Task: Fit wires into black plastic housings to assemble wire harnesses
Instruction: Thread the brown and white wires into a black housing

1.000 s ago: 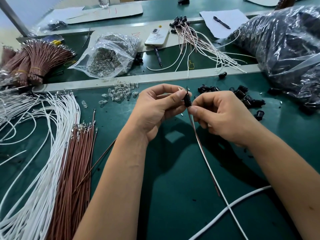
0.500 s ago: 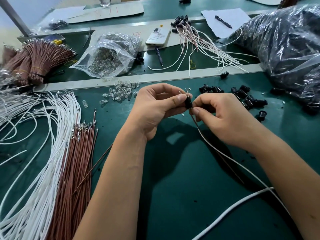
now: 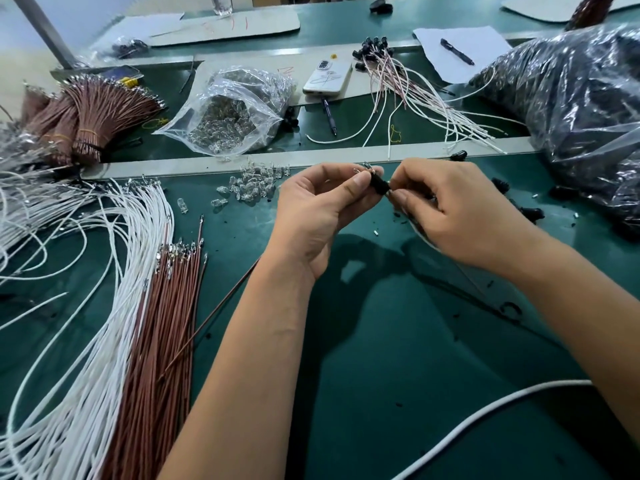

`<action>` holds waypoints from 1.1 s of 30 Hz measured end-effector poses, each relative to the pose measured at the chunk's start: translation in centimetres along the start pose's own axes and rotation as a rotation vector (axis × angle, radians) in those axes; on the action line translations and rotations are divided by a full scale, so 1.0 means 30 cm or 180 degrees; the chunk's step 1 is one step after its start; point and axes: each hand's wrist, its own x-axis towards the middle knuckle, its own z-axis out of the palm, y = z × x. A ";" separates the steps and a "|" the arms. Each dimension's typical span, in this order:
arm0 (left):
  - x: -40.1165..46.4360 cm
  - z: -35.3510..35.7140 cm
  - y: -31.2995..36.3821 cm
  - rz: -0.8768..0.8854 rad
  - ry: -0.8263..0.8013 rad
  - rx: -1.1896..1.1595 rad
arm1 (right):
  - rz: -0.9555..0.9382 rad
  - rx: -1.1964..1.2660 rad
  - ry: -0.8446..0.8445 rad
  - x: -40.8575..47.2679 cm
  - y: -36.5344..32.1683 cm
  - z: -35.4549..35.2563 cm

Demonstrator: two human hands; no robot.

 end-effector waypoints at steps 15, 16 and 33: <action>-0.012 0.035 -0.006 -0.0315 0.0122 -0.0097 | 0.0024 0.0537 0.0845 -0.078 0.011 0.066; -0.014 0.037 -0.008 -0.0296 0.0145 -0.0041 | 0.0029 0.0579 0.0871 -0.082 0.010 0.069; -0.020 0.049 -0.012 -0.0276 0.0176 0.0080 | 0.0016 0.0312 0.1194 -0.091 0.030 0.086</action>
